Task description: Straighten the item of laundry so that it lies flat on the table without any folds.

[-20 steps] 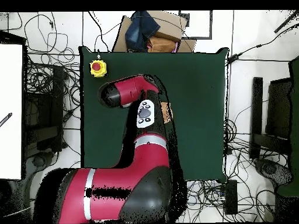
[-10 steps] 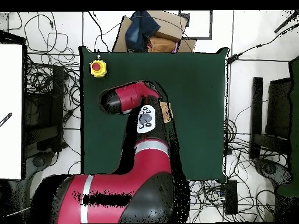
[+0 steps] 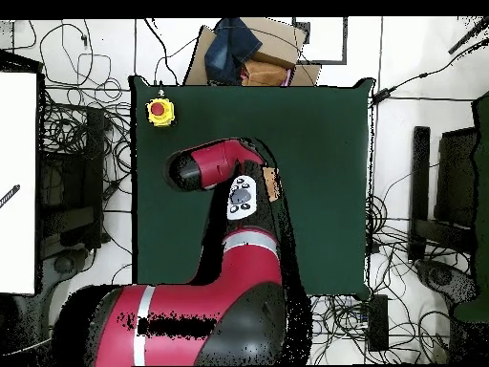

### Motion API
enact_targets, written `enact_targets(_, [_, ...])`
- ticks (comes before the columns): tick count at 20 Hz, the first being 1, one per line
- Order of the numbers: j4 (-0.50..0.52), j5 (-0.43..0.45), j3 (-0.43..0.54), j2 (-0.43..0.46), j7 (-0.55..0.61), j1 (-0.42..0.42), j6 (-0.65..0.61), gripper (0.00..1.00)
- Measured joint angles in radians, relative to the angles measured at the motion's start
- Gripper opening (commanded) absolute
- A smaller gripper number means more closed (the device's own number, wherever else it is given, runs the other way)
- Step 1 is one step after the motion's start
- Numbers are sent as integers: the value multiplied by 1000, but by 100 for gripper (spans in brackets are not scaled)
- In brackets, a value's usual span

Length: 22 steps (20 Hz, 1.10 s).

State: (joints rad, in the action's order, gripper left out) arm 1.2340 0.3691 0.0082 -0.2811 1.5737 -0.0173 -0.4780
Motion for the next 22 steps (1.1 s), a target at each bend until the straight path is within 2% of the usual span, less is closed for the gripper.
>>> enact_targets(13, [74, 11, -23, -17, 0, -9, 7, 100])
enact_targets(22, [81, 41, -36, -8, 0, 0, 42, 100])
